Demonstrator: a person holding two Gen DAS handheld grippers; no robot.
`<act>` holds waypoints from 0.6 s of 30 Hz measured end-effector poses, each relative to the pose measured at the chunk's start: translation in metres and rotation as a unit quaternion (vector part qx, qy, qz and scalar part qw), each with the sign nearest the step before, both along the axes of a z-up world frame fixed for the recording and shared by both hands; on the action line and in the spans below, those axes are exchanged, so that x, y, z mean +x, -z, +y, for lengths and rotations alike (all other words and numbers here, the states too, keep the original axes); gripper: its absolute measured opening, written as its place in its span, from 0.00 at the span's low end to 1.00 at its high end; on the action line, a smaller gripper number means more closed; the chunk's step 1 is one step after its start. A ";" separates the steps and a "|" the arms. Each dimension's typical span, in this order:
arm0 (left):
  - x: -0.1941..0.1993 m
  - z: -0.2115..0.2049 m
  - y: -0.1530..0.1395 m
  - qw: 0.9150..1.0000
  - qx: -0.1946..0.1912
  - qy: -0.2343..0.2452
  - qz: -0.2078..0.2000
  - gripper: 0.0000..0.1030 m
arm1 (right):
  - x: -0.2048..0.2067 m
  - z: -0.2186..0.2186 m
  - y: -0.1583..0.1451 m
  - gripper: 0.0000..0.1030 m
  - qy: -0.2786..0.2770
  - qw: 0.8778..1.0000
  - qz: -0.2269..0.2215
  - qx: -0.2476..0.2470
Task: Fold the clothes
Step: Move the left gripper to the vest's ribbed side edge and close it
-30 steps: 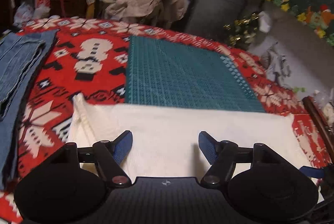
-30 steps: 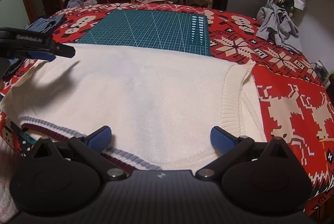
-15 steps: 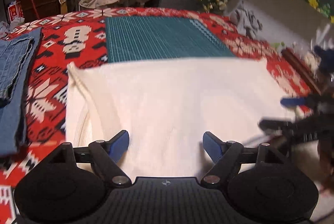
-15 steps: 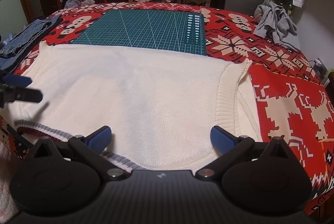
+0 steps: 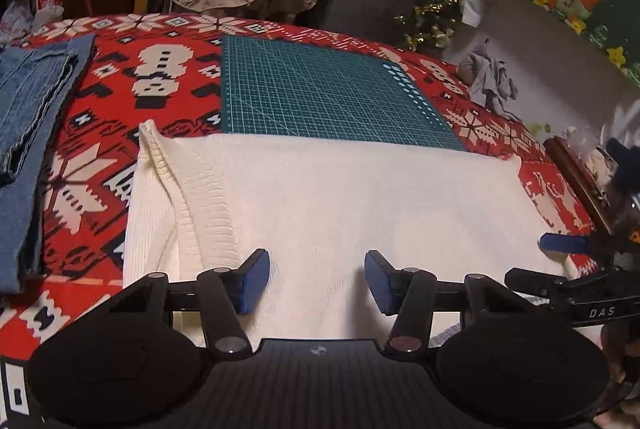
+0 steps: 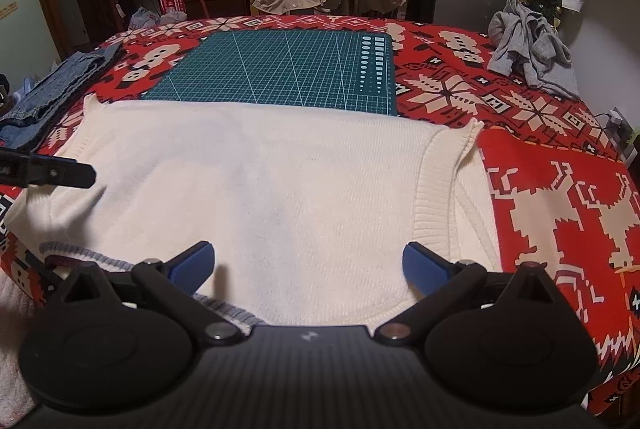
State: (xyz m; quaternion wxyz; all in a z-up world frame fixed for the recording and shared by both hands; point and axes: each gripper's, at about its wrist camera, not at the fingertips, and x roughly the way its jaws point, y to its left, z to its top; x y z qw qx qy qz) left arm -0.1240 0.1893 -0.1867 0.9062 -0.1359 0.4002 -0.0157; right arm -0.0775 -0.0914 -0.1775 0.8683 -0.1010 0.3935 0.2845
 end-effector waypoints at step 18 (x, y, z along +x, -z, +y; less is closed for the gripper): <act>-0.032 -0.018 -0.013 0.997 0.079 0.020 0.000 0.58 | -0.001 0.010 0.011 0.99 -0.009 0.999 -0.003 -0.043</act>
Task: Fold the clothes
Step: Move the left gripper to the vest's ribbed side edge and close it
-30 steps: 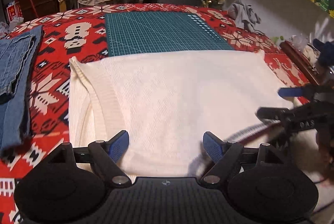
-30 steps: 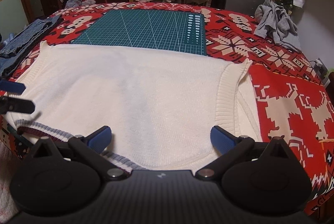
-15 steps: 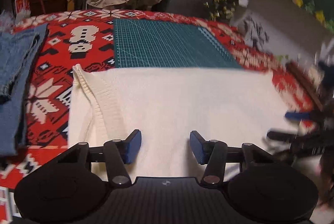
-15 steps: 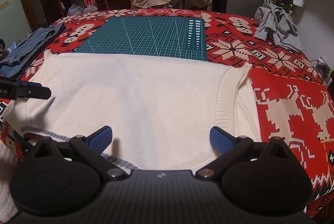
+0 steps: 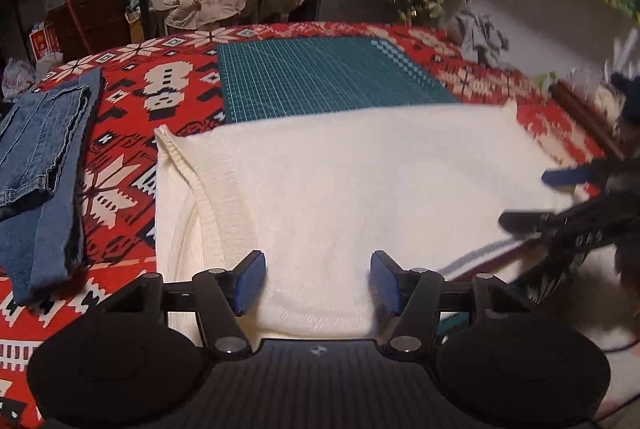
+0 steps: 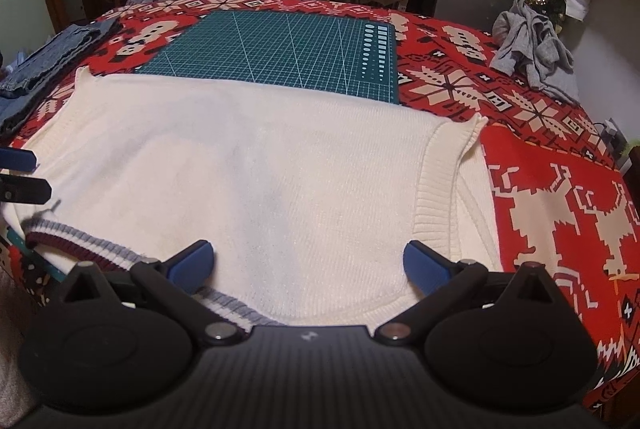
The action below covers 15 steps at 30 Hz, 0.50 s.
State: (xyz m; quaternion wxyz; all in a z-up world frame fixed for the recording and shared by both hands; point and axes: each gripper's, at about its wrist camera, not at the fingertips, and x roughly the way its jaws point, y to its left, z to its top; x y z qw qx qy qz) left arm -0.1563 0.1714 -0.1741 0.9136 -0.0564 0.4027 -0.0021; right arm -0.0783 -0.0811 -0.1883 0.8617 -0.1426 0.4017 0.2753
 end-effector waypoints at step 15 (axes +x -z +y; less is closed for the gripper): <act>0.068 0.014 0.014 0.999 -0.025 -0.046 -0.016 0.23 | -0.008 -0.005 0.005 0.99 0.016 0.999 -0.039 0.027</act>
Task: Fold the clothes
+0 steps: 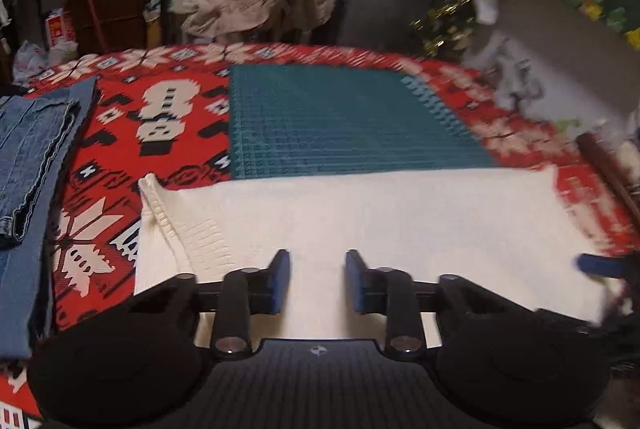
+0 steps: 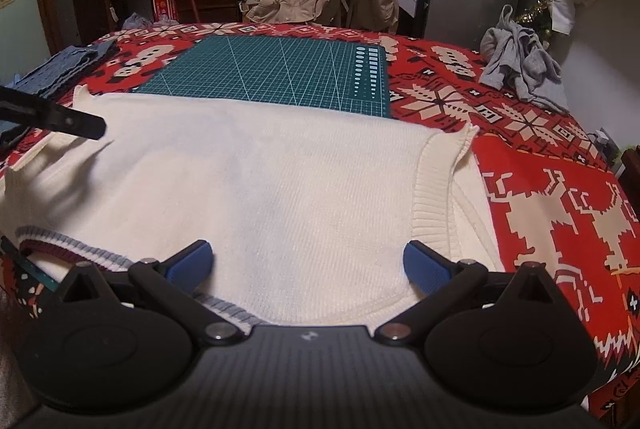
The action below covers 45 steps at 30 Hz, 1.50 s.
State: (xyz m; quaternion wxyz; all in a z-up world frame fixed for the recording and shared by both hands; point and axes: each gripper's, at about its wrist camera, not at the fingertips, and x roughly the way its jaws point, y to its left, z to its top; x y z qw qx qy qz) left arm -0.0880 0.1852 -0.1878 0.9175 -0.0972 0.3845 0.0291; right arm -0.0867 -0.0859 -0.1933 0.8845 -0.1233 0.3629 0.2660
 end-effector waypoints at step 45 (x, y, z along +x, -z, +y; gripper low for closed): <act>-0.087 -0.011 -0.014 0.999 0.020 0.005 0.049 0.06 | -0.004 0.001 -0.021 0.34 -0.025 1.000 0.001 0.004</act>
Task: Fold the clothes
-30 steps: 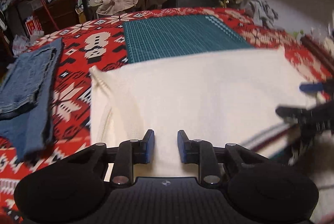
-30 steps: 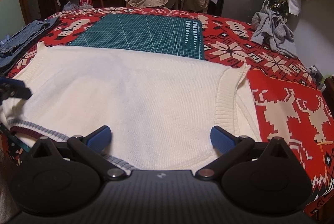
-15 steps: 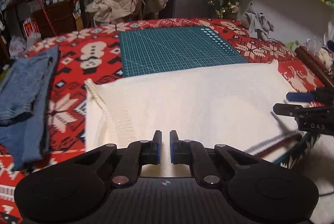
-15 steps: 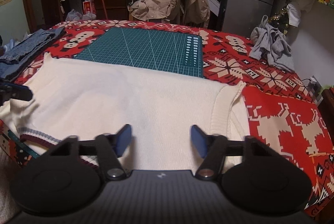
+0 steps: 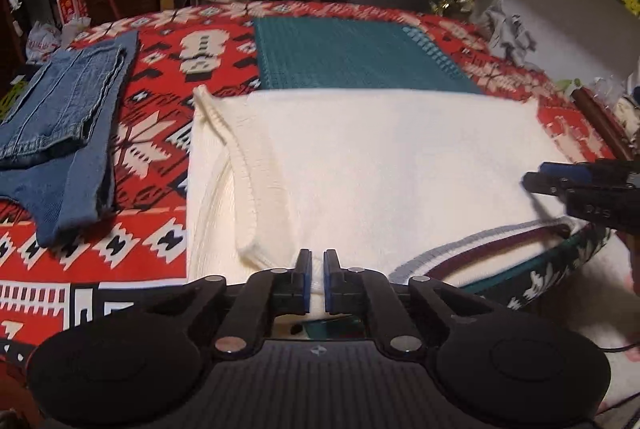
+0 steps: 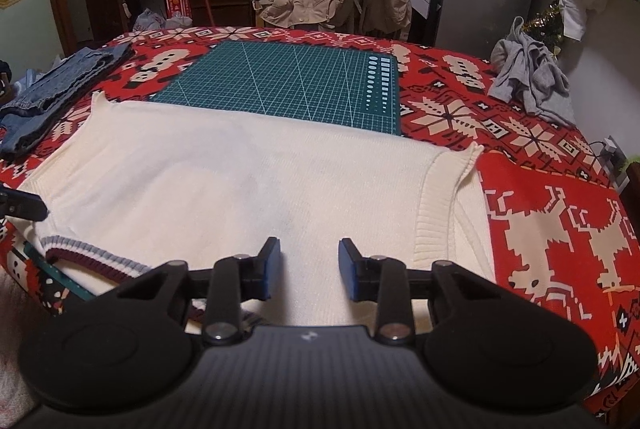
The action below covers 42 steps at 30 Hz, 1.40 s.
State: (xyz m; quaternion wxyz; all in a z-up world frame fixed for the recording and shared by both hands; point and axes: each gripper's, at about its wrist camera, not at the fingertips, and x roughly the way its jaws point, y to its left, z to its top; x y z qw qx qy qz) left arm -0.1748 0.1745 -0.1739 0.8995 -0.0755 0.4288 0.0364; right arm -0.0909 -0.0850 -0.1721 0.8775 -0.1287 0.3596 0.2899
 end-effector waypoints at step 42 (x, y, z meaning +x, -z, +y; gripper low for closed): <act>-0.050 0.052 0.006 0.994 0.000 -0.112 0.017 0.45 | -0.012 -0.062 -0.008 0.30 0.042 0.998 0.052 0.020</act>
